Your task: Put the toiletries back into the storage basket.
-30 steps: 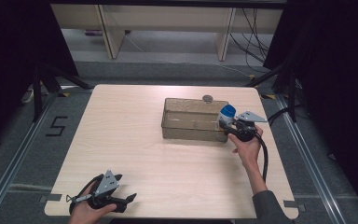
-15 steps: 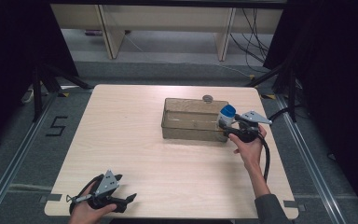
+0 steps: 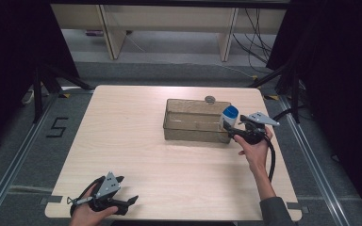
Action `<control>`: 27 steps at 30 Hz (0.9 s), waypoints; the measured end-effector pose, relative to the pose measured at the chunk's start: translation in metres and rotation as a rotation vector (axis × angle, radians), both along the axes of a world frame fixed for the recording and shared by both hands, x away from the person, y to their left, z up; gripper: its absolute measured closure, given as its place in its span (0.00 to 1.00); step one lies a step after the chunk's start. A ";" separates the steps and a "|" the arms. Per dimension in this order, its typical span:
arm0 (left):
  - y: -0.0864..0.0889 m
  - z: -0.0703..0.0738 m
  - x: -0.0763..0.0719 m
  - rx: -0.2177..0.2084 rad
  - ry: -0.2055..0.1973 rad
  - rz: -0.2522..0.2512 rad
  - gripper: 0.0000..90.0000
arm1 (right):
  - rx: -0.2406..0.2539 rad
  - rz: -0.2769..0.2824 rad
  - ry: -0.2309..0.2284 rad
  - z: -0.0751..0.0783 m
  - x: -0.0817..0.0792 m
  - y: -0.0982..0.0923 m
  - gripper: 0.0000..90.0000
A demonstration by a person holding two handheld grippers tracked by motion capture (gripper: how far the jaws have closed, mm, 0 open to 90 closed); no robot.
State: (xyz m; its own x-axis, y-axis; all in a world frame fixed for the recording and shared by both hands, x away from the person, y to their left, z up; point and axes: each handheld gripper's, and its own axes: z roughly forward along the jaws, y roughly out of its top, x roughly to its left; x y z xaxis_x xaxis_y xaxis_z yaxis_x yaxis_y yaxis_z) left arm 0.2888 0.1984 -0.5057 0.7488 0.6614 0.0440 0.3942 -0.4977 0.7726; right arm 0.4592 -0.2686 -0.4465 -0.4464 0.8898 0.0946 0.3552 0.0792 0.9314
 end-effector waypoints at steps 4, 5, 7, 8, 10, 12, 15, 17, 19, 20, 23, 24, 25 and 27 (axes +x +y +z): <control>0.000 0.000 0.000 0.010 -0.001 -0.005 0.17 | -0.012 -0.006 -0.007 0.001 -0.001 0.000 0.23; 0.000 0.000 0.000 -0.002 -0.001 0.000 0.17 | -0.010 -0.004 -0.002 0.001 -0.002 0.000 0.23; 0.000 0.000 0.000 0.010 -0.003 -0.003 0.17 | -0.002 -0.003 0.004 0.002 -0.003 0.000 0.23; 0.000 0.000 0.000 -0.002 -0.001 0.000 0.17 | -0.007 -0.015 -0.002 0.002 -0.003 0.001 0.23; 0.000 0.001 -0.001 -0.002 0.005 -0.007 0.17 | -0.005 -0.008 0.000 0.002 -0.003 0.001 0.23; 0.000 0.001 0.000 0.002 0.002 -0.006 0.17 | -0.015 -0.007 -0.002 0.002 -0.003 0.000 0.23; 0.000 0.000 0.000 0.008 -0.014 0.006 0.17 | -0.009 -0.017 -0.004 0.002 -0.003 0.001 0.23; 0.000 0.000 0.000 0.005 -0.013 0.007 0.17 | -0.029 -0.016 0.008 0.005 -0.005 -0.001 0.23; 0.000 0.000 0.000 0.011 -0.007 0.000 0.17 | -0.020 -0.014 0.010 0.004 -0.005 -0.001 0.23; 0.001 0.001 0.000 0.010 -0.001 -0.006 0.17 | -0.015 -0.013 0.014 0.005 -0.006 -0.001 0.23; -0.001 0.000 -0.001 -0.010 0.002 0.007 0.17 | -0.001 -0.013 0.006 0.005 -0.006 -0.001 0.23; 0.000 0.000 0.000 -0.005 0.000 0.000 0.17 | 0.001 -0.012 0.006 0.005 -0.006 -0.001 0.23; 0.000 0.000 0.000 0.008 0.001 0.003 0.17 | 0.003 -0.010 0.007 0.005 -0.006 0.000 0.23; 0.000 0.000 -0.001 -0.008 0.008 0.004 0.17 | -0.009 -0.009 -0.006 0.005 -0.006 -0.001 0.23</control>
State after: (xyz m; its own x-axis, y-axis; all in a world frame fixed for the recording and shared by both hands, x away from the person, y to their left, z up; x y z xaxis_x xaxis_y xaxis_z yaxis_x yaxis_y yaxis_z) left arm 0.2878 0.1980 -0.5055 0.7466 0.6644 0.0334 0.4018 -0.4905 0.7733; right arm 0.4536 -0.2700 -0.4411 -0.4389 0.8946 0.0841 0.3507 0.0844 0.9327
